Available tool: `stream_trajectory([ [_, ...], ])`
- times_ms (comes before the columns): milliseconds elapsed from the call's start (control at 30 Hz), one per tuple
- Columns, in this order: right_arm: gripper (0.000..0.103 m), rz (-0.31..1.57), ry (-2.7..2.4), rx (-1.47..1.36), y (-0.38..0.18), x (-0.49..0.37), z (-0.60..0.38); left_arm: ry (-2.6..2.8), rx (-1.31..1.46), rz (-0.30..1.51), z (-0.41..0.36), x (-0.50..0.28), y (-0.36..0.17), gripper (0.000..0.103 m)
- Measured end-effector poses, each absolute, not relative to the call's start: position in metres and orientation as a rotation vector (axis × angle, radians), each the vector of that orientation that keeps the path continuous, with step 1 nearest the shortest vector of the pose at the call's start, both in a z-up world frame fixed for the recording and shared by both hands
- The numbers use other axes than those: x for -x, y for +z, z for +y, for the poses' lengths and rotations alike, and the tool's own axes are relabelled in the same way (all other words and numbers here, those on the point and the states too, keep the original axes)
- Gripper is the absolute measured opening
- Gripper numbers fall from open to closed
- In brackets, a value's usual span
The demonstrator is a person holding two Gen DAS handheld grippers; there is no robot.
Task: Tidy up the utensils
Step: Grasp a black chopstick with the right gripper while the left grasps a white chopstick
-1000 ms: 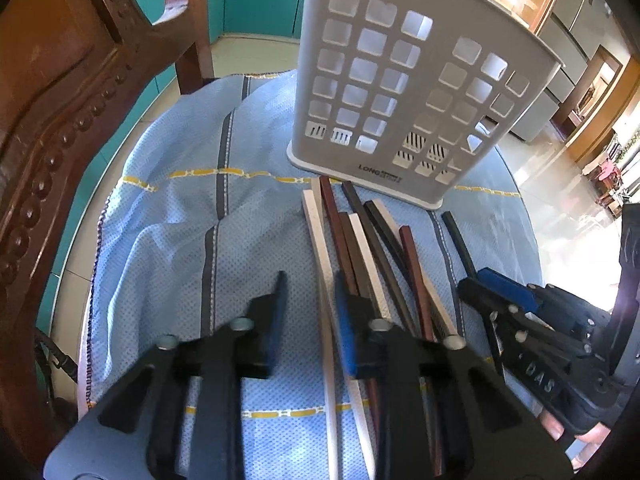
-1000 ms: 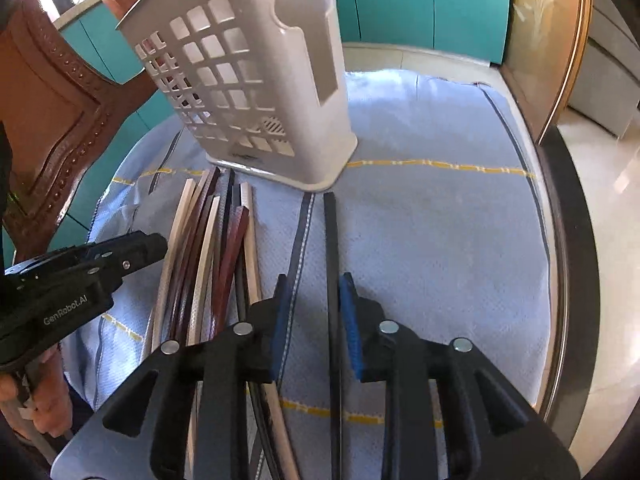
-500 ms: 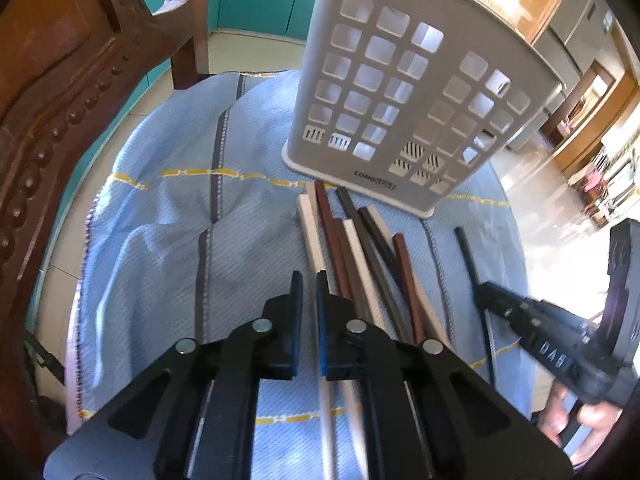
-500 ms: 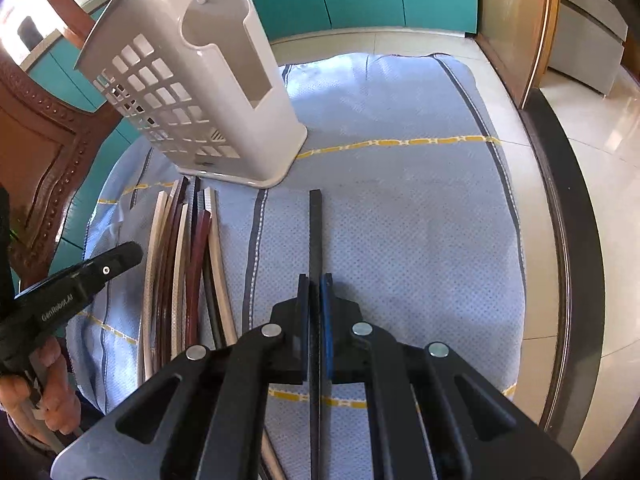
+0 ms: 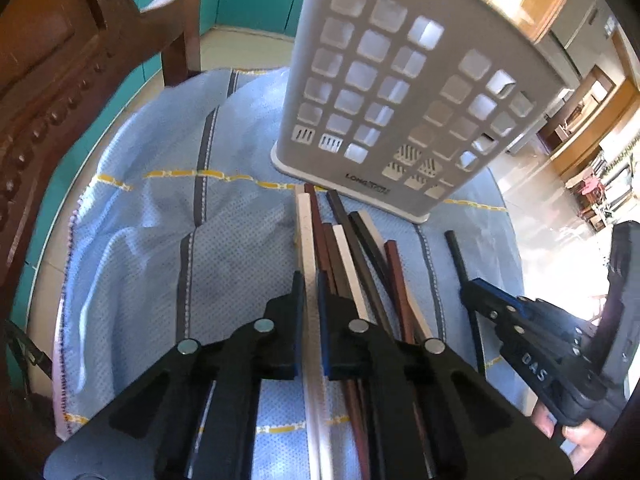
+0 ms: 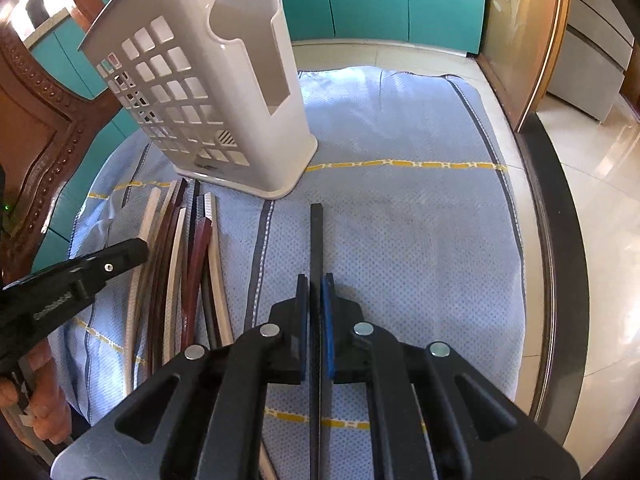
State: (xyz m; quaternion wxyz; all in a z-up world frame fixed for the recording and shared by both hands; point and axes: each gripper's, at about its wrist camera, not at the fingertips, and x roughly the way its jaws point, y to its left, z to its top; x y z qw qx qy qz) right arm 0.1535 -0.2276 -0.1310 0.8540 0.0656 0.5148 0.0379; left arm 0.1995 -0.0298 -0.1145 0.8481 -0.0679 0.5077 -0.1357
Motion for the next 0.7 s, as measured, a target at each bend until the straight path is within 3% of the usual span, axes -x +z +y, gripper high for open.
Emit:
stream_trajectory([
  [567,0.009,1.058,0.02,0.015,-0.132,-0.151,-0.214,-0.151,0.032,1.088,-0.002,-0.194,-0.117,0.007],
  [700,0.016,1.033,-0.003,0.069,-0.132,-0.152,-0.205,-0.155,0.022,1.114,-0.011,-0.194,-0.12,0.017],
])
